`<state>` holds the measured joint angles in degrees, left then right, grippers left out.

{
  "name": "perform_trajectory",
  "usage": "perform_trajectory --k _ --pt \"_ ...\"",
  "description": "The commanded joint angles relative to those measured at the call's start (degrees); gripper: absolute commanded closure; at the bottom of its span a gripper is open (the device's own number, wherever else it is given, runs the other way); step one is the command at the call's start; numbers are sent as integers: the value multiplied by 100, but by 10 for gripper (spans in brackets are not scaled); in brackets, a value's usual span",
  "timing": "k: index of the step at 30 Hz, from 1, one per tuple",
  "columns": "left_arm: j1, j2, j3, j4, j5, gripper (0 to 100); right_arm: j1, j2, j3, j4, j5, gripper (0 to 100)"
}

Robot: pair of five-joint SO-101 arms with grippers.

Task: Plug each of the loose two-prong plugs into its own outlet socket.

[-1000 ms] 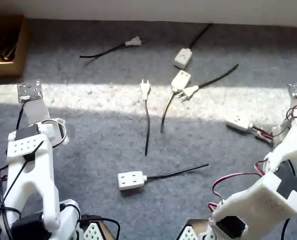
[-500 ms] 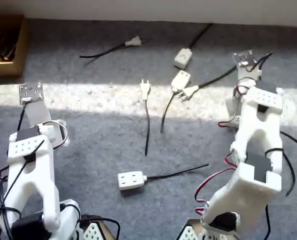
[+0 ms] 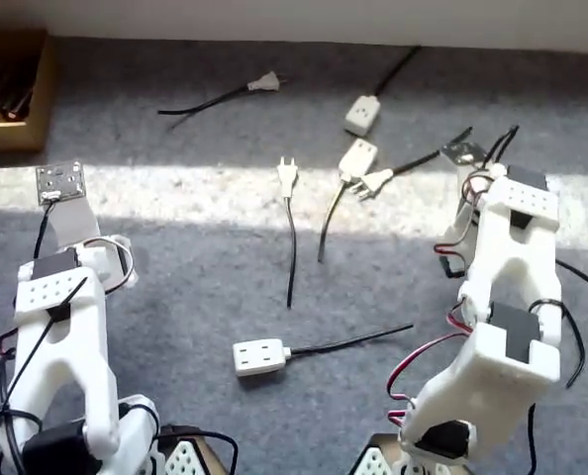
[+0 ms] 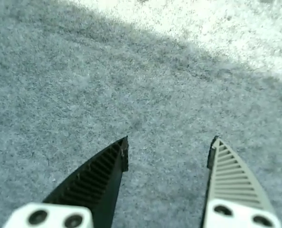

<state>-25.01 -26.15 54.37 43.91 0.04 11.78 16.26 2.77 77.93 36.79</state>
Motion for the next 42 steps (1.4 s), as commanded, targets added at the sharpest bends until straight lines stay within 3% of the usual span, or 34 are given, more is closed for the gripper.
perform_trajectory --k 1,6,10,16,22,26,32,34,38,42 --pt "101 -163 -13 -70 -44 723 92 -101 13 -207 149 968" --pt "84 -163 -13 -70 -44 723 171 374 -119 -1499 -79 968" --pt "84 -163 -4 -62 -44 723 242 1851 -1543 -1965 -545 968" --pt "101 -163 75 -97 -44 723 549 3512 -5182 -866 -1178 953" --pt "101 -163 75 -97 -44 723 418 4048 -8268 963 -1257 756" --pt "101 -163 75 -97 -44 723 453 4215 -9385 2211 -1248 725" --pt "101 -163 75 -97 -44 723 1323 4259 -9385 2325 -1547 725" --pt "110 -163 75 -97 -44 723 1393 4207 -8716 2325 -1099 743" --pt "110 -163 84 -97 -44 723 1376 3934 -6949 2325 369 878" --pt "215 -163 92 -97 -44 723 1393 3468 -5587 2316 1785 872"
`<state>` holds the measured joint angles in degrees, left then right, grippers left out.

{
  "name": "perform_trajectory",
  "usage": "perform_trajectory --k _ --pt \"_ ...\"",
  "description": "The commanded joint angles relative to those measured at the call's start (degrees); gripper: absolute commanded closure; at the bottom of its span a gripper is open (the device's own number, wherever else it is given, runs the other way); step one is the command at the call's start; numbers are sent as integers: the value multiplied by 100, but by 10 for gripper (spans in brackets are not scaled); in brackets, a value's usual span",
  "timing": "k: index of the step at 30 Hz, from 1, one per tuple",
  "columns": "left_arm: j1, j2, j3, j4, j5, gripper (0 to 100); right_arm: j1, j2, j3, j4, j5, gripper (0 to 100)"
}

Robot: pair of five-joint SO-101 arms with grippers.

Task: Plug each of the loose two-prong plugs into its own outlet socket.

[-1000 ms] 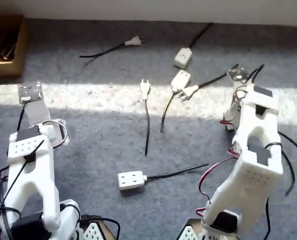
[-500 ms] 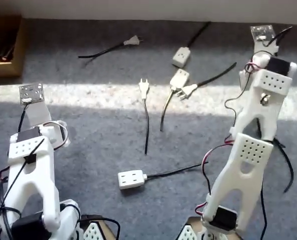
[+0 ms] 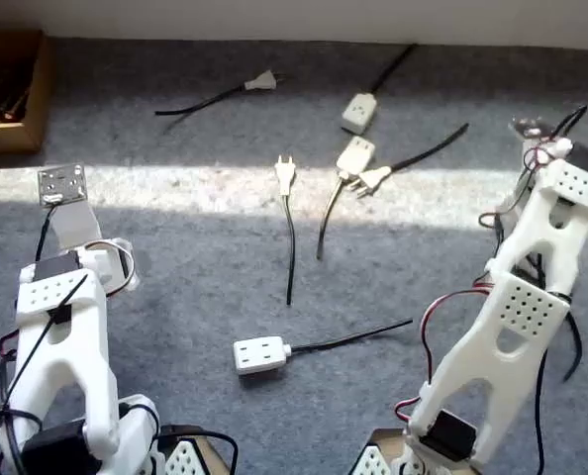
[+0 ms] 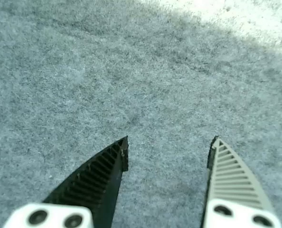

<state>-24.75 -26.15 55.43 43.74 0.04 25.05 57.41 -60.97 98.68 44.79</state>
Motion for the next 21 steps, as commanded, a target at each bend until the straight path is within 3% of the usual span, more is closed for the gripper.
perform_trajectory --k 1,8,17,21 --pt "233 -163 -4 -79 -53 723 84 -769 989 242 1160 868" --pt "233 -163 -4 -79 -53 723 444 -1763 1508 242 1363 865" --pt "242 -163 -4 -79 -53 723 752 -3451 4242 215 2743 865" --pt "242 -163 4 -79 -53 723 760 -3547 4919 -813 2681 865"
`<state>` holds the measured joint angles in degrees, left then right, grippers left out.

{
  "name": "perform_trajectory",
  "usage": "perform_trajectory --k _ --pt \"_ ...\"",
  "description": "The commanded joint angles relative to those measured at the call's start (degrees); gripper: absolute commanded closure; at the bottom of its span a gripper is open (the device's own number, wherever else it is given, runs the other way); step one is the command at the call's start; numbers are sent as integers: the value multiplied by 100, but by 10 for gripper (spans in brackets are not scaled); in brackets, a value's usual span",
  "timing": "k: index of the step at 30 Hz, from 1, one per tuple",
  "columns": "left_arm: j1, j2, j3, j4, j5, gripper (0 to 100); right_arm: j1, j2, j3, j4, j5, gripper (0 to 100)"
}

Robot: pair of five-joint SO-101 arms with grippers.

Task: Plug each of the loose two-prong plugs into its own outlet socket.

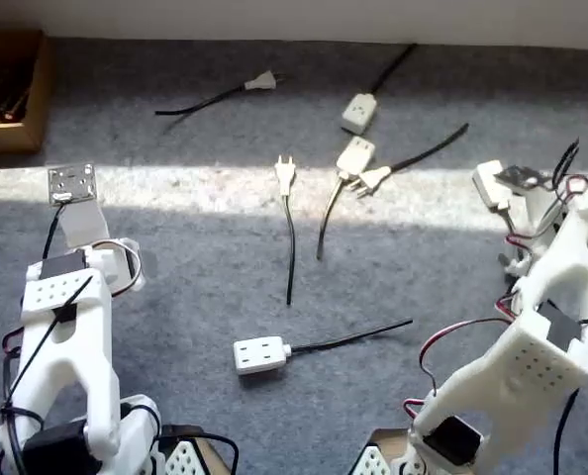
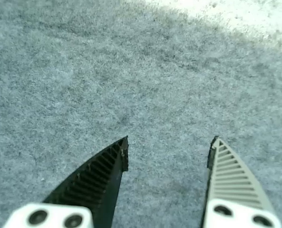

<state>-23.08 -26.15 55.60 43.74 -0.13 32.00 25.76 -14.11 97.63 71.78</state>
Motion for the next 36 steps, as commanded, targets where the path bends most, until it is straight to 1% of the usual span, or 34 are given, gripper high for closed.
perform_trajectory --k 1,3,7,13,16,20,25,27,29,32,36 --pt "75 -163 -13 -79 -35 723 66 -374 233 -998 -97 865" --pt "75 -163 31 -79 -35 723 57 -374 259 -1314 -105 865" --pt "75 -163 40 -79 -35 723 75 -374 215 -1358 -105 865" --pt "75 -163 40 -79 -35 723 286 -365 163 -1604 -97 865" --pt "75 -163 40 -79 -35 723 338 -365 171 -1684 88 864" --pt "75 -163 40 -79 -35 723 321 -338 189 -1938 79 864" --pt "66 -163 40 -79 -35 723 277 426 119 -2044 88 864" --pt "66 -163 40 -79 -35 723 268 769 -40 -2246 44 864" --pt "66 -163 40 -79 -35 723 259 1033 -268 -2334 -158 864" --pt "66 -163 40 -79 -35 723 189 1332 -646 -2281 -387 864" --pt "66 -163 40 -79 -35 723 66 1420 -875 -2273 -396 868"
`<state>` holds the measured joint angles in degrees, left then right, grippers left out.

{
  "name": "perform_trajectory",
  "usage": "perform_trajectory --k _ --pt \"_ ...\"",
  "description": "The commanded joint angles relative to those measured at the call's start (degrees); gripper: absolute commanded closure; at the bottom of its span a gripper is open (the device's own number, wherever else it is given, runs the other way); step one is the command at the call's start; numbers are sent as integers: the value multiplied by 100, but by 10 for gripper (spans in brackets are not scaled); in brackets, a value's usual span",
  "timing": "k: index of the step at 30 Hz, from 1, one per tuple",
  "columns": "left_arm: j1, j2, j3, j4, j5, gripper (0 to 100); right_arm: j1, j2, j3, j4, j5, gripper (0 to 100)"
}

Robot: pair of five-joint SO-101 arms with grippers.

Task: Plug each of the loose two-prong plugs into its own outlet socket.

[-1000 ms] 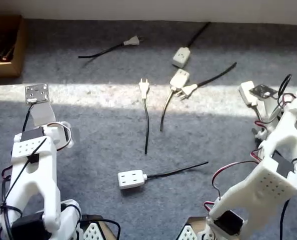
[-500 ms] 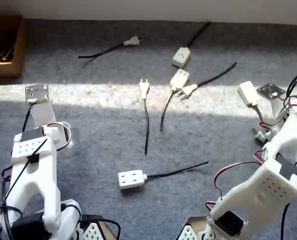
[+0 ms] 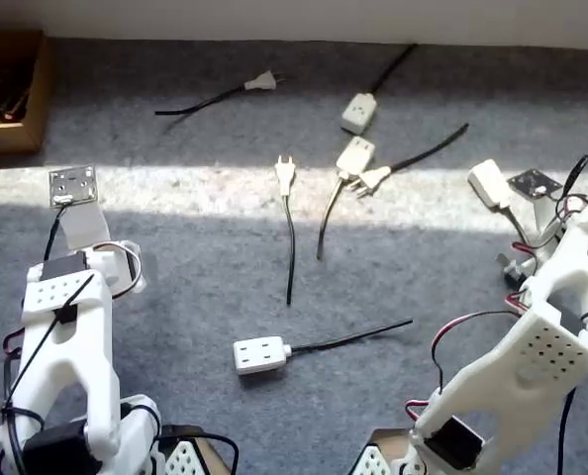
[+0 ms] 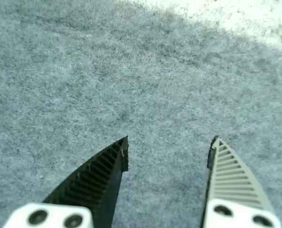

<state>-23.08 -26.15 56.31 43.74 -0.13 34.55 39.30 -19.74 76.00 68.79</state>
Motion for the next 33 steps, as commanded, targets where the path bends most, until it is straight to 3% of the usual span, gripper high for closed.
perform_trajectory --k 1,8,16,22,26,33 --pt "66 -163 -31 -79 -35 723 -233 75 -321 -110 -97 868" --pt "66 -163 -31 -79 -35 723 -585 -13 -488 -101 -97 865" --pt "66 -163 -31 -79 -35 723 -752 -189 -1209 611 -88 864" --pt "66 -163 -31 -79 -35 723 -954 -13 -611 620 -97 877" --pt "66 -163 -31 -79 -35 723 -884 189 -532 602 -97 973" --pt "66 -163 -31 -79 -35 723 -453 180 -532 673 -62 937"
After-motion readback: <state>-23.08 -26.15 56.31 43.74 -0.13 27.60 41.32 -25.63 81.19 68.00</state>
